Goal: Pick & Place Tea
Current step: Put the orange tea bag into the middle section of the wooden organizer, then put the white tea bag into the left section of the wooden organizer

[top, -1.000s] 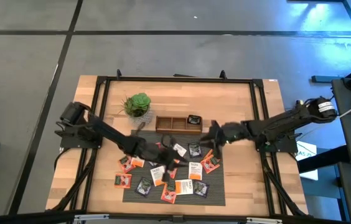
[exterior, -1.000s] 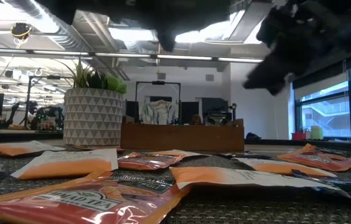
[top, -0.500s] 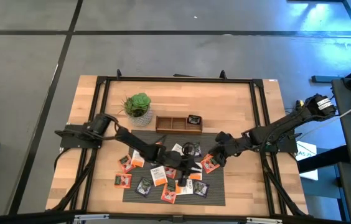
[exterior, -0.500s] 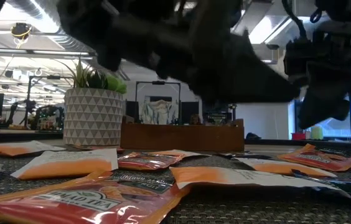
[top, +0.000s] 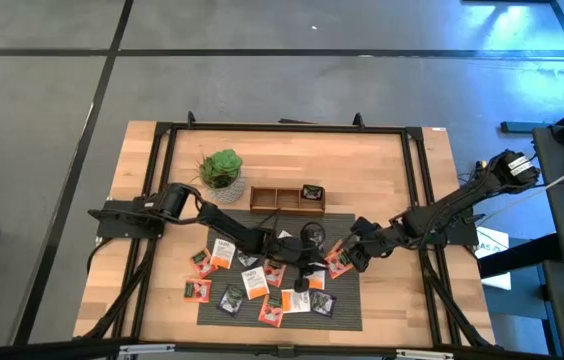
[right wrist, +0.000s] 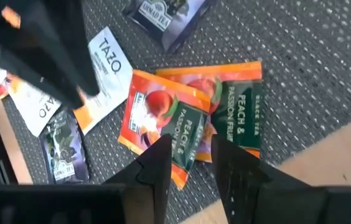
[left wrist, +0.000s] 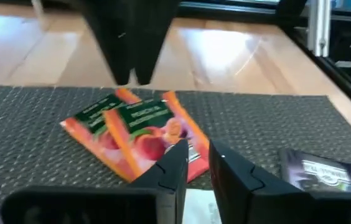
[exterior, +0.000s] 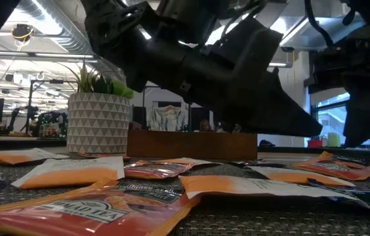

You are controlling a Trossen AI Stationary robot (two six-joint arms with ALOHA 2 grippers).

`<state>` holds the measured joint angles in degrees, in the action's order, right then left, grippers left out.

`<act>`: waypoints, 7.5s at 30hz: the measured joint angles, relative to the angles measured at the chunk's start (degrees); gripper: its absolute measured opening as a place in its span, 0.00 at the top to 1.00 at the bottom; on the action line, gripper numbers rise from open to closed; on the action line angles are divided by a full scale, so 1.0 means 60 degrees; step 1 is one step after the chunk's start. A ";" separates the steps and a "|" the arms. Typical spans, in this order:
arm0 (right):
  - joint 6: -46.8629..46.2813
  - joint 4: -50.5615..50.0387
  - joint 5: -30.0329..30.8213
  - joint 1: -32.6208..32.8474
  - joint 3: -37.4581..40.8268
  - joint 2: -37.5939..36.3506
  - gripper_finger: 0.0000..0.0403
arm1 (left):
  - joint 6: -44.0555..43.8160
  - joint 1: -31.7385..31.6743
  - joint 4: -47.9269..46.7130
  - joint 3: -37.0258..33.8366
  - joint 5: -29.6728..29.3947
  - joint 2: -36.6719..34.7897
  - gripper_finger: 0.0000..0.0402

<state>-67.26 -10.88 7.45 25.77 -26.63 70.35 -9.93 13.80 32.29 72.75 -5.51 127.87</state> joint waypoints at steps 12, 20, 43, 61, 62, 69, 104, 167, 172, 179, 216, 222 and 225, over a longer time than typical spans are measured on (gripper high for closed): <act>0.0007 0.0395 0.0075 0.0322 0.0000 0.0631 0.71 | -0.0417 -0.0225 -0.0299 0.0081 -0.0092 0.0000 0.85; -0.0026 0.0569 0.0086 0.0318 0.0000 0.0667 0.71 | -0.0506 -0.0166 -0.2528 0.0901 -0.0074 0.0004 0.85; -0.0290 0.0549 0.0031 0.0311 0.0000 0.0667 0.71 | -0.0492 -0.0113 -0.4836 0.2973 0.0378 0.1020 0.85; -0.1241 0.1142 -0.0333 0.0315 0.0000 0.1472 0.71 | -0.0474 -0.0102 -0.4889 0.2955 0.0183 0.1020 0.85; -0.1239 0.1201 -0.0340 0.0315 0.0000 0.1472 0.71 | -0.0474 -0.0099 -0.4889 0.2955 0.0131 0.1022 0.85; -0.1202 0.1210 -0.0362 0.0315 0.0000 0.1472 0.79 | -0.0477 -0.0098 -0.4889 0.2947 0.0086 0.1027 0.85; 0.6787 -0.2957 0.2438 -0.1090 -0.4852 0.0969 1.00 | -0.1210 0.0920 -0.2858 -0.2753 -0.0469 -0.5168 0.85; 1.3549 -0.5897 0.1142 -0.5394 -1.0808 0.7289 0.95 | -0.1902 0.1621 -0.0219 -0.6156 0.0599 -0.6900 0.85; 1.3542 -0.5933 0.1146 -0.5394 -1.0808 0.7289 0.85 | -0.1902 0.1621 -0.0219 -0.6156 0.0599 -0.6900 0.85; 1.3440 -0.6305 0.1550 -0.5390 -1.0897 0.7109 0.72 | -0.1902 0.1621 -0.0219 -0.6156 0.0599 -0.6900 0.85; 0.2708 -0.4030 -0.0458 -0.1424 -0.2144 0.0371 0.70 | -0.0049 0.0136 -0.2283 0.0205 0.0905 -0.1372 0.85; 0.2806 -0.3544 -0.0210 -0.1376 -0.2033 0.0372 0.70 | 0.0153 -0.0050 -0.3698 0.1031 0.1088 -0.0968 0.85; 0.3586 -0.2800 0.0184 -0.1376 -0.2033 0.0372 0.70 | 0.0141 -0.0025 -0.4477 0.1036 0.0917 -0.1020 0.85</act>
<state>-45.75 -27.68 8.55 17.52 -38.83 72.58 -9.09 13.65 5.43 78.97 0.00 121.75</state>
